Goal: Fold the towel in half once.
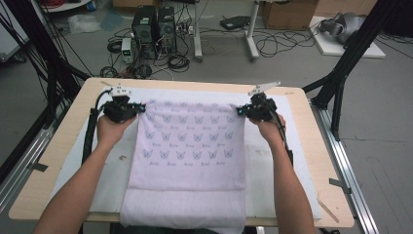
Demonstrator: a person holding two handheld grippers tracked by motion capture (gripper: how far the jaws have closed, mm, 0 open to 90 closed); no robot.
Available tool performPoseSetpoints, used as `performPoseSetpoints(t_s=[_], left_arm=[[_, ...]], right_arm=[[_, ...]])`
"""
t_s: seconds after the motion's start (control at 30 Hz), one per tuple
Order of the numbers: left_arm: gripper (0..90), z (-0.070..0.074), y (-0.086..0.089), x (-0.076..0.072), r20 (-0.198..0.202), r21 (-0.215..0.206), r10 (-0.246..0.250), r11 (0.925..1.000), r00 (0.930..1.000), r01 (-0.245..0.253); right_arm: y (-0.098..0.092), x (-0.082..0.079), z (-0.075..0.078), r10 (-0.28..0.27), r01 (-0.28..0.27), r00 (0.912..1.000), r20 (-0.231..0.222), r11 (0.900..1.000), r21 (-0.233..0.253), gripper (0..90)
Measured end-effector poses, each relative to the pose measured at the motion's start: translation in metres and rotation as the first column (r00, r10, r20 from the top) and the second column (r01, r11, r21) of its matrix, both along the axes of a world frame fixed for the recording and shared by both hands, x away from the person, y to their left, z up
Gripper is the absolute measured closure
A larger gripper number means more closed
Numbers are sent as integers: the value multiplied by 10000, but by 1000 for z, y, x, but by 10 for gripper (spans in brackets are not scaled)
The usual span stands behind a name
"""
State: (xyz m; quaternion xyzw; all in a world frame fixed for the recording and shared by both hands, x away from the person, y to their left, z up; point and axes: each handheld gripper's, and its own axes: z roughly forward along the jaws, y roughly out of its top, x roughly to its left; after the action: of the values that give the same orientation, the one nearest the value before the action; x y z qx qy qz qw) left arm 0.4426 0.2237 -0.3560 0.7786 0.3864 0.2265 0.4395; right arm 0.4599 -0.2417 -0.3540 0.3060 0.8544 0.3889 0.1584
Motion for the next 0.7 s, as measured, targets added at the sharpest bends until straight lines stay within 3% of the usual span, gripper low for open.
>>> performPoseSetpoints(t_s=[0.1, 0.13, 0.2, 0.27, 0.33, 0.43, 0.5, 0.57, 0.7], left_arm=[[853, 21, -3, 18, 475, 146, 199, 9997, 9987, -206], [806, 22, -3, 24, 467, 358, 532, 9979, 9975, -548], [649, 19, 2, 32, 170, 388, 939, 9948, 9954, -945], [605, 13, 7, 31, -160, 371, 862, 9956, 9962, -855], [586, 5, 12, 25, -232, 346, 614, 9976, 9978, -606], [541, -8, 17, 13, -466, 172, 298, 9994, 9985, -291], [527, -17, 19, 1, -489, 165, 29, 9999, 9988, -21], [508, -25, 19, -12, -533, 318, -217, 9992, 9983, 234], [494, -39, 17, -39, -552, 501, -674, 9963, 9962, 702]], right_arm=[[-3, 15, 30, -207, 203, 9987, 463, 9997, 98, 816], [-4, 20, 36, -397, 389, 9973, 612, 9991, 149, 717], [-7, 29, 39, -627, 612, 9966, 534, 9977, 304, 635], [-10, 31, 32, -830, 815, 9963, 228, 9948, 613, 547], [-12, 29, 18, -741, 754, 9970, -223, 9947, 692, 515], [-13, 16, -5, -626, 663, 9967, -519, 9952, 714, 480], [-11, 8, -18, -528, 579, 9898, -1326, 9977, 350, 430], [-10, -6, -26, -397, 418, 9956, -847, 9989, 224, 457], [-8, -33, -38, -135, 170, 9956, -931, 9992, 363, 452]])
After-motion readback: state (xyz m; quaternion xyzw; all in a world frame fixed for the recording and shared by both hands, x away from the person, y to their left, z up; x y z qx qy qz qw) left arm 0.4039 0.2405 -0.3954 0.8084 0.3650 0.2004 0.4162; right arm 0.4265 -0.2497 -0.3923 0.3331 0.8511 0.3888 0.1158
